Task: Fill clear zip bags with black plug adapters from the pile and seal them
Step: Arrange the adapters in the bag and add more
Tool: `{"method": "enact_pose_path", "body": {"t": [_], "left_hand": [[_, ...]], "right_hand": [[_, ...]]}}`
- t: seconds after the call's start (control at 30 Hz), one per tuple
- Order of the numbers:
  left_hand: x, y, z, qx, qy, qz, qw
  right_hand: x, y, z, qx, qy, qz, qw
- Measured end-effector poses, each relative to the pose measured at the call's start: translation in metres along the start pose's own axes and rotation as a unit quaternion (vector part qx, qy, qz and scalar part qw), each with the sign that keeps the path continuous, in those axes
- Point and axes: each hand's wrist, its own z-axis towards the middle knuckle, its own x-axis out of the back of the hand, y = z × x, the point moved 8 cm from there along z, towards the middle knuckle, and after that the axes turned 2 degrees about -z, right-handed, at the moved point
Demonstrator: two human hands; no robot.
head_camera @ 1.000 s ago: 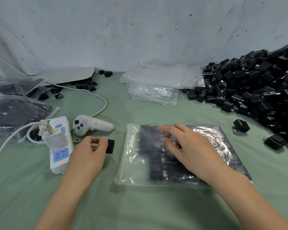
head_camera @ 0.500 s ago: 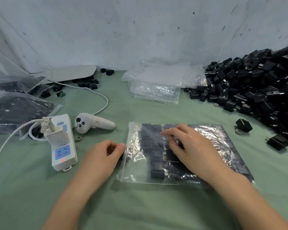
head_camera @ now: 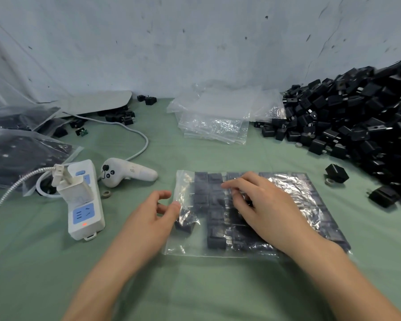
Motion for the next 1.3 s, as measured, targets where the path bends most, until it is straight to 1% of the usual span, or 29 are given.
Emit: {"method": "enact_pose_path", "body": {"t": [0.1, 0.27, 0.37, 0.57, 0.67, 0.8, 0.97, 1.03, 1.07, 1.13, 1.2, 1.23, 1.27, 1.3], "left_hand": [[-0.002, -0.001, 0.001, -0.003, -0.004, -0.031, 1.000], [-0.011, -0.006, 0.007, 0.014, -0.034, -0.126, 0.991], [-0.015, -0.009, 0.009, 0.031, -0.038, -0.185, 0.981], [-0.019, -0.012, 0.009, 0.080, -0.053, -0.244, 0.965], [-0.022, -0.008, 0.007, 0.086, -0.071, -0.247, 0.963], [-0.021, -0.006, 0.006, 0.086, -0.074, -0.241, 0.964], [-0.021, -0.006, 0.005, 0.092, -0.079, -0.255, 0.959], [-0.017, -0.006, 0.006, 0.085, -0.061, -0.224, 0.969], [-0.013, -0.005, 0.006, 0.071, -0.039, -0.201, 0.976], [0.002, 0.000, 0.007, 0.014, 0.040, -0.134, 0.990], [0.020, 0.012, 0.002, -0.062, 0.139, -0.044, 0.987], [0.026, 0.020, -0.002, -0.094, 0.173, -0.028, 0.980], [0.029, 0.027, -0.006, -0.119, 0.187, -0.036, 0.975], [0.028, 0.032, -0.008, -0.135, 0.185, -0.062, 0.971]], "right_hand": [[0.000, 0.001, 0.000, -0.002, -0.002, -0.001, 1.000], [-0.002, 0.001, 0.000, -0.001, -0.004, -0.010, 1.000], [-0.001, 0.000, 0.000, 0.003, -0.004, -0.015, 1.000], [-0.001, -0.004, 0.000, 0.010, -0.010, -0.027, 1.000], [-0.002, -0.006, 0.000, 0.013, -0.025, -0.039, 0.999], [-0.005, -0.008, 0.000, 0.021, -0.044, -0.055, 0.997], [-0.003, -0.008, 0.001, 0.020, -0.030, -0.046, 0.998], [-0.001, -0.006, 0.001, 0.015, -0.015, -0.033, 0.999], [0.000, -0.005, 0.001, 0.010, -0.006, -0.022, 1.000], [0.002, -0.003, 0.001, 0.000, 0.012, 0.023, 1.000], [0.005, -0.002, 0.001, -0.019, 0.019, 0.106, 0.994], [0.005, -0.002, 0.002, -0.033, 0.015, 0.160, 0.986], [0.005, -0.003, 0.002, -0.049, 0.009, 0.223, 0.974], [0.005, -0.005, 0.002, -0.065, 0.006, 0.291, 0.955]]}}
